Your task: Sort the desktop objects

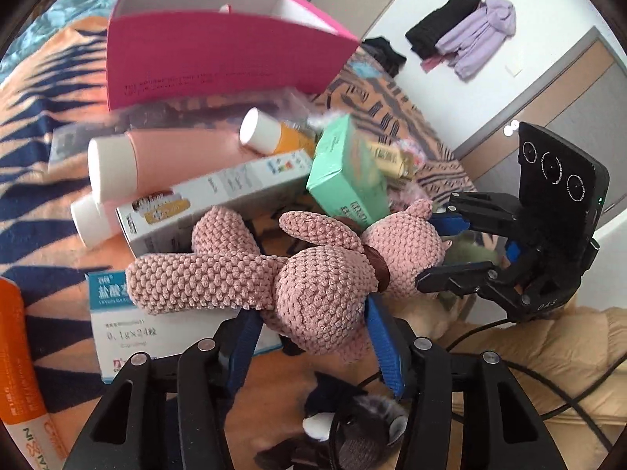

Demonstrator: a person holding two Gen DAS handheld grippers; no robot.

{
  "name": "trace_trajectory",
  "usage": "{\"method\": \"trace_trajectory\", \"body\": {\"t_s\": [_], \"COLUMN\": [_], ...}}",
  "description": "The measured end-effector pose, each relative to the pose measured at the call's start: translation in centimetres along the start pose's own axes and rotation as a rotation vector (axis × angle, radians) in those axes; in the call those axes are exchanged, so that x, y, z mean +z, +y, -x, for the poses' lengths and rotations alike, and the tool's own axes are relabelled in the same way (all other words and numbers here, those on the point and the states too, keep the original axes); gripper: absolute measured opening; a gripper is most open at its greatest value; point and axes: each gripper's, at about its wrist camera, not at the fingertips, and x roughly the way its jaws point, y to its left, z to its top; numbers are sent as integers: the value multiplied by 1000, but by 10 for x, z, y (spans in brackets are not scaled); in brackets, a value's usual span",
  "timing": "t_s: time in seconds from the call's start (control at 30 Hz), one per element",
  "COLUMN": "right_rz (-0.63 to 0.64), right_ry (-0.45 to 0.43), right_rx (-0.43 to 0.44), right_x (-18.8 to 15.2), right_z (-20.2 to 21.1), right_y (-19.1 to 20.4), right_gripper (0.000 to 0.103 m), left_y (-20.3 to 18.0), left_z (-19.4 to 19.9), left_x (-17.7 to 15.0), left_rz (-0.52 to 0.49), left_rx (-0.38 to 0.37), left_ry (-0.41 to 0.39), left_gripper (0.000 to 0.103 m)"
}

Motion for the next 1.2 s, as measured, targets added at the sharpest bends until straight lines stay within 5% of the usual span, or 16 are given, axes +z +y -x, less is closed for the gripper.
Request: {"method": "trace_trajectory", "body": {"t_s": [0.5, 1.2], "right_rz": [63, 98], "right_ry": [-165, -258], "right_rx": [-58, -62], "right_x": [39, 83], "right_z": [42, 53], "right_y": [-4, -24], "right_gripper": [47, 47], "left_y": [-11, -11], "left_z": [27, 47], "left_x": [39, 84], "left_rz": [-38, -37], "left_rx": [25, 110], "left_ry": [-130, -235], "left_gripper": [52, 52]}}
